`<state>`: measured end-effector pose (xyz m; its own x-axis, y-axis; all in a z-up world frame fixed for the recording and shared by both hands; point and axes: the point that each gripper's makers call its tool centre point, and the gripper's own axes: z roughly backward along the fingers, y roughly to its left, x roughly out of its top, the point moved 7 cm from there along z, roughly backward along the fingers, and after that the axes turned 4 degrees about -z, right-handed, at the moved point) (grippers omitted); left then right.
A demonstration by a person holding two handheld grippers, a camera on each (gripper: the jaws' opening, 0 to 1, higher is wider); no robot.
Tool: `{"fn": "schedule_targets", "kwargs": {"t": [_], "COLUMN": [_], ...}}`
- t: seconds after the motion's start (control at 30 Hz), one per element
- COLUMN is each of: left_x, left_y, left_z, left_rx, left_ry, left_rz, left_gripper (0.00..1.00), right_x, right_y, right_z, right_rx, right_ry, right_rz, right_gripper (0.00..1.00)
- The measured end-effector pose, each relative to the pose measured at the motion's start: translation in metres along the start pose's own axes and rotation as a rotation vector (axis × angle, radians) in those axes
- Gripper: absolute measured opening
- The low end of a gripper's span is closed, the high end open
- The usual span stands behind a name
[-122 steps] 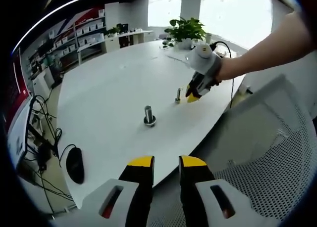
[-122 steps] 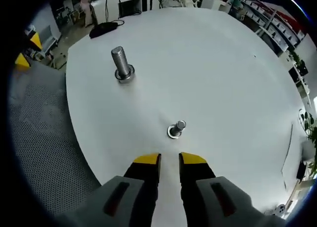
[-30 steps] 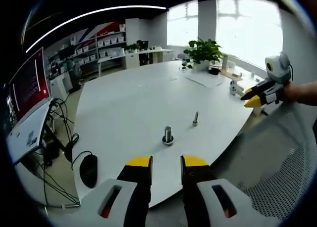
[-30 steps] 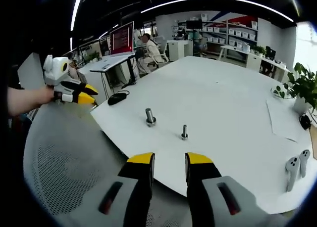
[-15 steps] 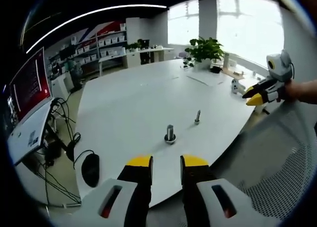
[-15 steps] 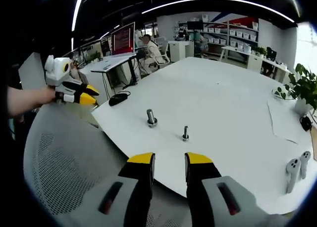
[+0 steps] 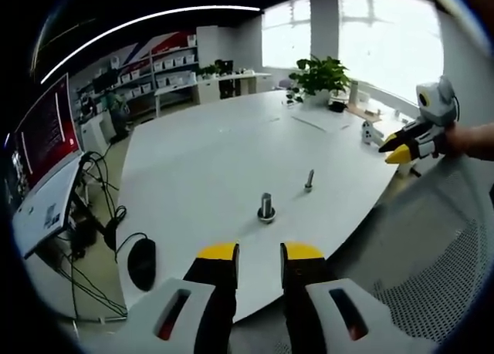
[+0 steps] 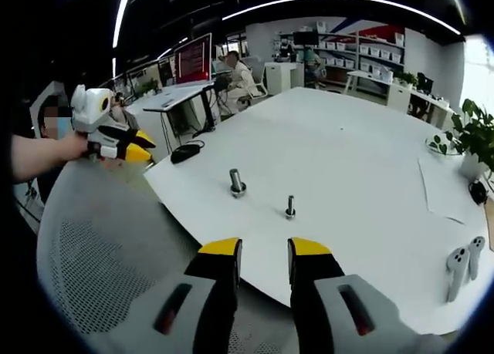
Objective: Place the washer onto the threaded stud by aligning its center hole with the stud, sliding it down to the base, and recovering from edge contact or off-axis alignment until the washer reaches the visible bottom stop.
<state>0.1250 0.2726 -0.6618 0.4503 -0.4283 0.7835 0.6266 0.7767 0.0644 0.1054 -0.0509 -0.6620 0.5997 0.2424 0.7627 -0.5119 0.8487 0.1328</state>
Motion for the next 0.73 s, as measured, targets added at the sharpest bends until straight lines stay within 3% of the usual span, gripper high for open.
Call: {"fn": "schedule_targets", "kwargs": {"t": [0.73], "left_x": [-0.0026], "left_y": [-0.0016], "left_z": [-0.0022], "left_rx": [-0.022], "left_ry": [0.026], "left_rz": [0.01], "left_gripper": [0.2], "right_x": [-0.004], "right_y": [-0.0021], "right_z": [-0.003], "right_rx": [-0.023], "right_ry": [0.038], "right_rz": [0.0], "right_gripper": [0.27]}}
